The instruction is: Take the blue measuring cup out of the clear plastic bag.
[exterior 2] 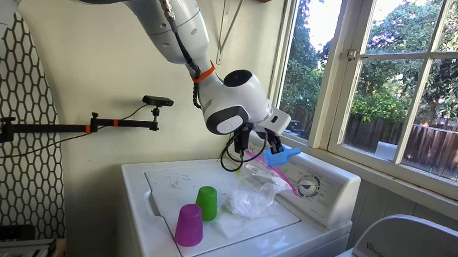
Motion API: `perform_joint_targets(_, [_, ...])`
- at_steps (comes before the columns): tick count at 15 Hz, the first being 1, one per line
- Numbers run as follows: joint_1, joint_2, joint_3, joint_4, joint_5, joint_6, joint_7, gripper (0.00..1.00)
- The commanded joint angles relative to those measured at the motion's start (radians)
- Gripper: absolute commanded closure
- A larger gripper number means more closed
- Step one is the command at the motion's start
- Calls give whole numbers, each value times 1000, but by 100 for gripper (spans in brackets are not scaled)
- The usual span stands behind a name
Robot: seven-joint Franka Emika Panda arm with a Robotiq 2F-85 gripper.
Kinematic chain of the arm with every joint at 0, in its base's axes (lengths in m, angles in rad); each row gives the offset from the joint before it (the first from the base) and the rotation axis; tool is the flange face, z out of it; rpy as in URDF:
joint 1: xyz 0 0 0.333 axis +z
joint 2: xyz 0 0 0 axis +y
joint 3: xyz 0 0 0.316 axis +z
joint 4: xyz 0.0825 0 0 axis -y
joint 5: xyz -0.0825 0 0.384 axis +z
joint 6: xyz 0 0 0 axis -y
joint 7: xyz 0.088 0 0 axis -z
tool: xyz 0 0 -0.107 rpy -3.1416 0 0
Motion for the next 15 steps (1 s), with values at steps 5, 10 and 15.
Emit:
perform_joint_targets(5, [-174,-59,215,-70,-22,89,30,99])
perform_joint_targets(10, [-336,-94,413,-99,-52,39,13,99])
perform_joint_targets(15, [-435,-149,532,-131,-64,-109,-37,99])
